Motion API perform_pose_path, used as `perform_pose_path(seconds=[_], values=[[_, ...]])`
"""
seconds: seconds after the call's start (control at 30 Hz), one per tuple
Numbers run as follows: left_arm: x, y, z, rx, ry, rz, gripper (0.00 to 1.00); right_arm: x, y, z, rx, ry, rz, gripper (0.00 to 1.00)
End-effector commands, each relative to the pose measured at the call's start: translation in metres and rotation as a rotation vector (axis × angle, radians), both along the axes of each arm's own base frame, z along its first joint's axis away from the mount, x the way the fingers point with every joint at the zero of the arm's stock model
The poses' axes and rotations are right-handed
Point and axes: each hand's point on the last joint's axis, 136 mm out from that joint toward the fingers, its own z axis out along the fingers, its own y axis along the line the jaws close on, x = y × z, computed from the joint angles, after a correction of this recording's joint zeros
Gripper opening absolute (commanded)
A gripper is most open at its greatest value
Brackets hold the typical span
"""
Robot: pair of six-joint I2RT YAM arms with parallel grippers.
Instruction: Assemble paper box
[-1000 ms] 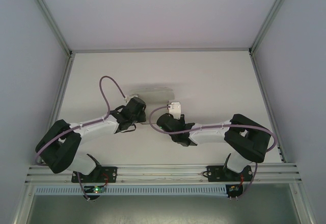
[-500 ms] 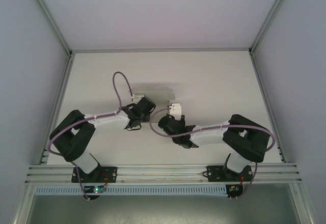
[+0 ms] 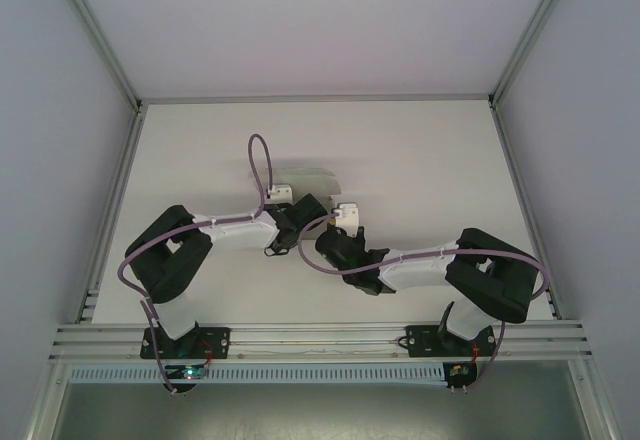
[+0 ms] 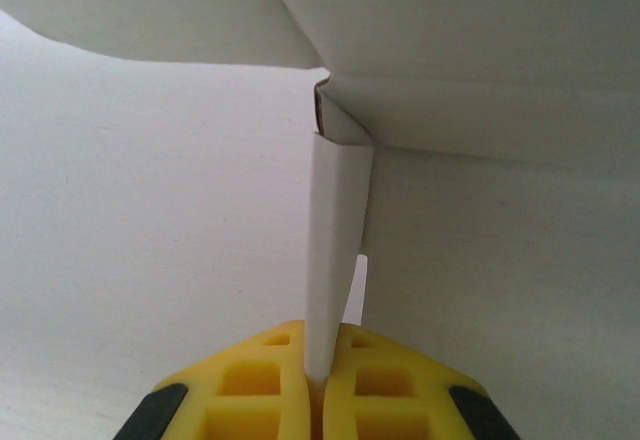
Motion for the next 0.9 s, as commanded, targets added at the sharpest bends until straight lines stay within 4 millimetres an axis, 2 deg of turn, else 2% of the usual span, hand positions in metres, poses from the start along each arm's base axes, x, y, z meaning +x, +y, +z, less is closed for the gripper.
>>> perform_pose_path(seconds=[0.0, 0.2, 0.37, 0.47, 0.53, 0.7, 0.87], values=[[-0.004, 0.045, -0.010, 0.167, 0.020, 0.054, 0.00, -0.006, -0.014, -0.001, -0.060, -0.022, -0.022, 0.00], [0.003, 0.006, -0.029, 0.034, 0.066, -0.099, 0.08, -0.007, -0.005, -0.009, -0.031, 0.003, 0.021, 0.00], [0.001, 0.005, -0.036, 0.050, 0.099, -0.114, 0.14, -0.007, -0.001, -0.012, 0.038, 0.025, 0.058, 0.00], [0.000, 0.007, -0.038, 0.082, 0.126, -0.117, 0.14, -0.006, 0.000, -0.012, 0.041, 0.025, 0.070, 0.00], [0.000, 0.001, -0.039, 0.053, 0.131, -0.136, 0.15, -0.006, 0.000, -0.012, 0.040, 0.028, 0.072, 0.00], [-0.003, -0.015, -0.024, -0.056, 0.107, -0.189, 0.21, -0.005, 0.001, -0.015, 0.047, 0.043, 0.070, 0.00], [-0.006, -0.029, 0.002, -0.185, 0.060, -0.230, 0.27, -0.004, -0.001, -0.021, 0.038, 0.074, 0.058, 0.00]])
